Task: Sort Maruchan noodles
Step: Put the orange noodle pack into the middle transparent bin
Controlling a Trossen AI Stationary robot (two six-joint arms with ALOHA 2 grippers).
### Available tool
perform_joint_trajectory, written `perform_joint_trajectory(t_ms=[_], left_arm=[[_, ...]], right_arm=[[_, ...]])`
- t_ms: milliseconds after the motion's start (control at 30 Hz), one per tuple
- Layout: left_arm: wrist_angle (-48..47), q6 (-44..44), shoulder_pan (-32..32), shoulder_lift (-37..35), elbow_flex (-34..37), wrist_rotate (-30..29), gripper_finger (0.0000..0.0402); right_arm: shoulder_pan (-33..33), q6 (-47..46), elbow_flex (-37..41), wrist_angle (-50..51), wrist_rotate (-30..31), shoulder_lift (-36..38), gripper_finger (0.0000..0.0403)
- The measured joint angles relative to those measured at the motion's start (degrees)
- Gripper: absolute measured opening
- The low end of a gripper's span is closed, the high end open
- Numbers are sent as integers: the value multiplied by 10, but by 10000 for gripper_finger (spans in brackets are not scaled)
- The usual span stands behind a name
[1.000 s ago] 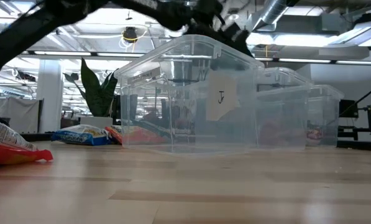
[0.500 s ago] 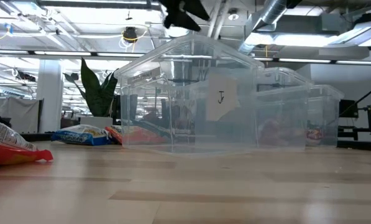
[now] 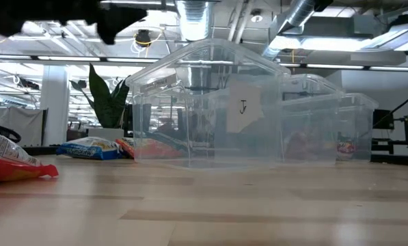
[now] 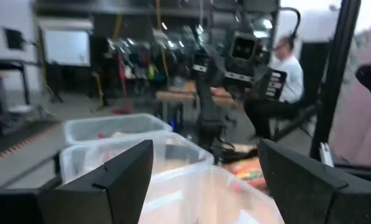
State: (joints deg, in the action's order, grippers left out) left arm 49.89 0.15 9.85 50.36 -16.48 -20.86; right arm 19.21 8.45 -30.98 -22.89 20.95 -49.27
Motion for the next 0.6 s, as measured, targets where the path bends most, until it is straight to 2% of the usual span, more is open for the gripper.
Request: perform_joint_trajectory(t_ms=[67,133,233,300,467,600], left_arm=[[30,8,16,-25,31,-32,278],[37,8,22,-44,43,-38,278],[11,7,24,-57,42,-38,278],[2,3,24,-62,37,-36,278],[-15,7,24,-62,35,-36,278],[-16,3,24,-62,35,-35,278]], right_arm=[[-4,0,0,-4,0,-5,276],[-9,-7,0,-7,4,-6,276],[-13,-61,-18,14,50,-6,276],[-12,-108,-61,120,63,-6,276],[25,-279,-215,483,61,-36,276],[82,-481,-304,750,-6,-96,276]])
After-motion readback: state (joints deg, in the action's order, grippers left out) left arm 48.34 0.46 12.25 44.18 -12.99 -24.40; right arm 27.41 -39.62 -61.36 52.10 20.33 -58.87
